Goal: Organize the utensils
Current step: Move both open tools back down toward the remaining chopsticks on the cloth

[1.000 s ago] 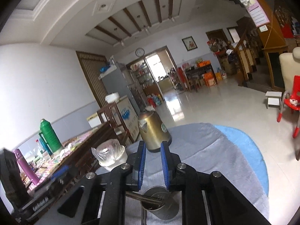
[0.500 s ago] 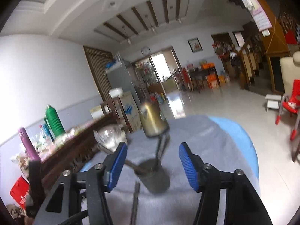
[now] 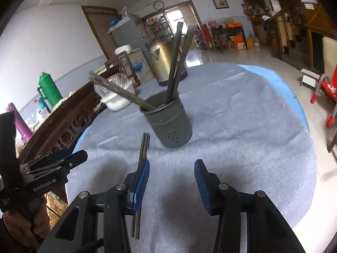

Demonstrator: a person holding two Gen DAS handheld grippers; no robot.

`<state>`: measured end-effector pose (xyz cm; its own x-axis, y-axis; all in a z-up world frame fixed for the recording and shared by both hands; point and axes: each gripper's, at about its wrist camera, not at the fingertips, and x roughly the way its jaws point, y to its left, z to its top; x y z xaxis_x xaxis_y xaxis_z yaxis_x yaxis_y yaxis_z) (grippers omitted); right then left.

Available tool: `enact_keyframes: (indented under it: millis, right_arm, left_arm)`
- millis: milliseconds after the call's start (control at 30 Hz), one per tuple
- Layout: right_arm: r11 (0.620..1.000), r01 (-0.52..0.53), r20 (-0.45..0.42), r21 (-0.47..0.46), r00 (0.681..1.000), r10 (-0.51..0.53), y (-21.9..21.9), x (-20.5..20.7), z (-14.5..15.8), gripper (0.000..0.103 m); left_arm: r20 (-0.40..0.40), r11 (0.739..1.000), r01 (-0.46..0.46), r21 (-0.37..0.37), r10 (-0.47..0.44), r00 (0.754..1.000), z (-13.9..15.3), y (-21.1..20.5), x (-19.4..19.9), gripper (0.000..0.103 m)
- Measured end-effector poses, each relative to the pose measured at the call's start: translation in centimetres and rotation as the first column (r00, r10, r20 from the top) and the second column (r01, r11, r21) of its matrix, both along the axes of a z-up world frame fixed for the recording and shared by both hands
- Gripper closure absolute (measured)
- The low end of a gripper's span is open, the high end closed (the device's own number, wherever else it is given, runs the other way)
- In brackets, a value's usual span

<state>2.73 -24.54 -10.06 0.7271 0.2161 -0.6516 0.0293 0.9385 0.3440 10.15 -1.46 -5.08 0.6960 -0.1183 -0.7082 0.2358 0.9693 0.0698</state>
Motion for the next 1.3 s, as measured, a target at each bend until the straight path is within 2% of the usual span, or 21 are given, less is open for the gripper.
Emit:
enact_keyframes:
  millis: [467, 967, 1167, 1300]
  right_arm:
    - [1.0, -0.016, -0.066, 0.026, 0.998, 0.018, 1.2, 0.8, -1.5, 0.055]
    - [0.999, -0.002, -0.107, 0.049, 0.994, 0.007, 1.0, 0.9, -2.8, 0.055]
    - [0.998, 0.006, -0.123, 0.061, 0.992, 0.002, 0.8, 1.0, -3.4, 0.055]
    - [0.998, 0.008, -0.127, 0.064, 0.992, 0.0, 0.8, 0.9, -3.7, 0.055]
  left_arm:
    - [-0.065, 0.999, -0.028, 0.025, 0.03, 0.997, -2.4, 0.5, 0.7, 0.033]
    - [-0.142, 0.999, -0.032, 0.013, 0.033, 0.989, -4.4, 0.2, 1.0, 0.033]
    - [-0.205, 0.999, -0.007, -0.045, -0.002, 0.979, -5.5, 0.0, 1.0, 0.033]
    - [-0.254, 0.992, 0.018, -0.129, -0.05, 0.966, -6.4, -0.1, 1.0, 0.033]
